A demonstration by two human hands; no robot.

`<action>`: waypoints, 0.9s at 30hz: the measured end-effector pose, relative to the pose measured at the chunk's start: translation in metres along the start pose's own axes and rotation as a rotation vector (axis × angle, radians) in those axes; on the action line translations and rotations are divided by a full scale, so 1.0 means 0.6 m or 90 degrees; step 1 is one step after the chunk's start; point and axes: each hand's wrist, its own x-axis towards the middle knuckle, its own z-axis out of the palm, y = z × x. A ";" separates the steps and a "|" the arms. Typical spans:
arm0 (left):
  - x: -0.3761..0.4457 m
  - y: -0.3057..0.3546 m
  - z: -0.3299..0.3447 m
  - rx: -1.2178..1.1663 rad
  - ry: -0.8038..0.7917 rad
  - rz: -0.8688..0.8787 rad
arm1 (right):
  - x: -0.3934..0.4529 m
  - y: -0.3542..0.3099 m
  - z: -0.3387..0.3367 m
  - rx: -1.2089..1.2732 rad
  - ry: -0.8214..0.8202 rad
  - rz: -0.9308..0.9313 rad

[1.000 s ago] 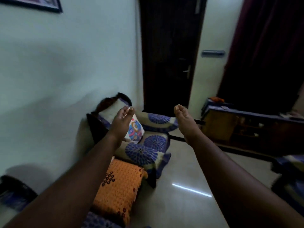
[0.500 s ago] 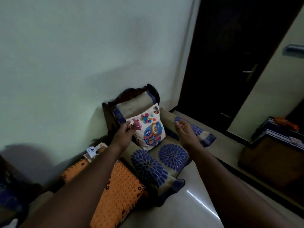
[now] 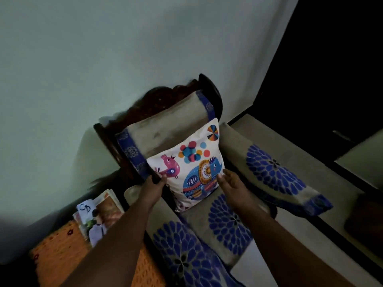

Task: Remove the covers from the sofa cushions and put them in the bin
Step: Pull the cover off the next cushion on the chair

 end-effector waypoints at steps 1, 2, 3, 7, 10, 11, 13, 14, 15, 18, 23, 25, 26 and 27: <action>0.048 -0.006 0.015 -0.010 0.002 -0.025 | 0.042 0.011 0.001 0.000 -0.010 0.011; 0.094 -0.015 0.024 -0.026 0.013 -0.044 | 0.072 0.018 0.001 0.002 -0.017 0.021; 0.137 -0.025 0.036 -0.052 0.022 -0.063 | 0.099 0.023 0.002 0.015 -0.029 0.034; 0.218 -0.029 0.074 -0.133 0.073 -0.098 | 0.165 0.027 -0.006 0.034 -0.068 0.060; 0.225 -0.014 0.089 -0.053 0.112 -0.117 | 0.203 0.023 -0.019 0.003 -0.087 0.080; 0.219 -0.004 0.098 0.005 0.107 -0.102 | 0.213 0.018 -0.028 -0.011 -0.092 0.092; 0.184 0.017 0.126 0.104 0.071 -0.021 | 0.236 0.004 -0.043 -0.022 -0.091 0.130; 0.154 0.034 0.148 0.129 0.045 0.028 | 0.250 -0.002 -0.049 -0.023 -0.100 0.160; 0.123 0.046 0.175 0.142 0.016 0.080 | 0.260 -0.007 -0.054 -0.019 -0.117 0.186; 0.021 0.074 0.282 0.213 -0.052 0.225 | 0.317 0.012 -0.080 0.016 -0.148 0.297; -0.065 0.059 0.404 0.371 -0.134 0.317 | 0.331 0.049 -0.165 -0.279 -0.134 0.145; -0.081 0.064 0.407 0.270 -0.183 0.244 | 0.317 0.054 -0.202 -0.285 -0.146 0.092; -0.090 0.069 0.405 0.200 -0.185 0.189 | 0.309 0.058 -0.221 -0.266 -0.154 0.078; -0.095 0.073 0.397 0.141 -0.171 0.151 | 0.295 0.050 -0.235 -0.234 -0.159 0.069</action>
